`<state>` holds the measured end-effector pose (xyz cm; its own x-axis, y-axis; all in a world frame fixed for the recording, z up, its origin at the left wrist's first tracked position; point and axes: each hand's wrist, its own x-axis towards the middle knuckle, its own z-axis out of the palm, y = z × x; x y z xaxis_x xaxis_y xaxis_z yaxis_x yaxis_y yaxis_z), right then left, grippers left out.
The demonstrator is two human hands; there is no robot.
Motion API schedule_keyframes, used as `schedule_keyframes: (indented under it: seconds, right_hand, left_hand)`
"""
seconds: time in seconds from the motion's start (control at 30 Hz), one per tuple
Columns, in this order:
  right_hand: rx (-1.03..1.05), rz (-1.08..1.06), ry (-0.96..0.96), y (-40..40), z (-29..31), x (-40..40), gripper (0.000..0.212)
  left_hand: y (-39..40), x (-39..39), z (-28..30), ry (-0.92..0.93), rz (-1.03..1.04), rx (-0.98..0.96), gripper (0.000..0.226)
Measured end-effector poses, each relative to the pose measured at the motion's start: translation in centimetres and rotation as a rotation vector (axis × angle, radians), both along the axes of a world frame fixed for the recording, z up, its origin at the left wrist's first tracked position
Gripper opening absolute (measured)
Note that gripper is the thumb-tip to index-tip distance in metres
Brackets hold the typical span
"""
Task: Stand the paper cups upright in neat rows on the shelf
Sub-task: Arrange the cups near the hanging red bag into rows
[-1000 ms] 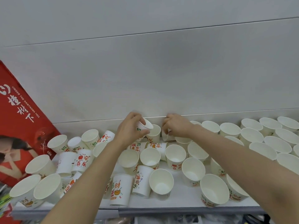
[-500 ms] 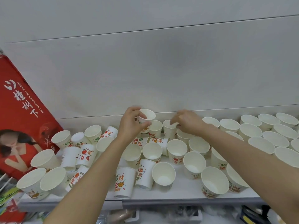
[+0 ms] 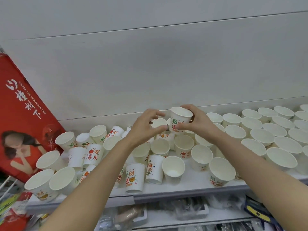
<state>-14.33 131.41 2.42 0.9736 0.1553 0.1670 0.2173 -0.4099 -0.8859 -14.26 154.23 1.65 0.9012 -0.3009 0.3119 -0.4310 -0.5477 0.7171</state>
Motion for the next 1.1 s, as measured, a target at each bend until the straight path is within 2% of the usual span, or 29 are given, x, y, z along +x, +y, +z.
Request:
schedule_keyframes:
  seconds: [0.1,0.2,0.3,0.4,0.53,0.6,0.67,0.77,0.83,0.97,1.1]
  right_hand:
    - [-0.019,-0.001,0.027,-1.7,0.7,-4.2,0.071]
    - [-0.094,-0.018,0.040,-2.2,0.6,-8.5,0.076]
    - [-0.165,-0.091,0.002,-2.0,-0.4,-12.2,0.081]
    - [-0.204,-0.178,-0.048,-1.3,-1.8,-15.5,0.081]
    - [-0.230,-0.305,-0.060,0.3,-4.5,-18.7,0.083]
    - [-0.262,-0.358,-0.058,1.5,-6.3,-19.2,0.085]
    - [-0.309,-0.416,-0.086,2.6,-8.1,-19.0,0.084]
    - [-0.375,-0.490,-0.122,4.0,-9.6,-18.4,0.083]
    - [-0.399,-0.536,-0.123,4.5,-10.1,-17.9,0.085]
    - [-0.392,-0.590,-0.127,5.3,-10.3,-17.1,0.091]
    - [-0.409,-0.612,-0.191,5.4,-10.3,-17.0,0.093]
  left_hand:
    - [1.3,-2.7,-1.3,0.018,-0.121,0.183,0.026]
    - [1.1,-6.5,-2.7,0.028,-0.206,0.255,0.034]
    - [0.4,-9.2,-5.5,-0.152,-0.297,0.420,0.037]
    - [0.0,-9.2,-7.2,-0.298,-0.265,0.437,0.017]
    - [-0.9,-8.4,-7.2,-0.382,-0.160,0.483,0.012]
    - [-1.5,-8.2,-7.2,-0.361,-0.146,0.506,0.009]
    - [-1.9,-8.2,-7.4,-0.347,-0.158,0.516,0.015]
    - [-1.0,-8.3,-7.3,-0.336,-0.140,0.426,0.030]
    - [0.7,-7.8,-6.9,-0.335,-0.076,0.376,0.030]
    - [3.4,-6.9,-5.5,-0.188,0.067,0.354,0.029]
    - [3.8,-7.3,-5.4,-0.113,0.039,0.420,0.039]
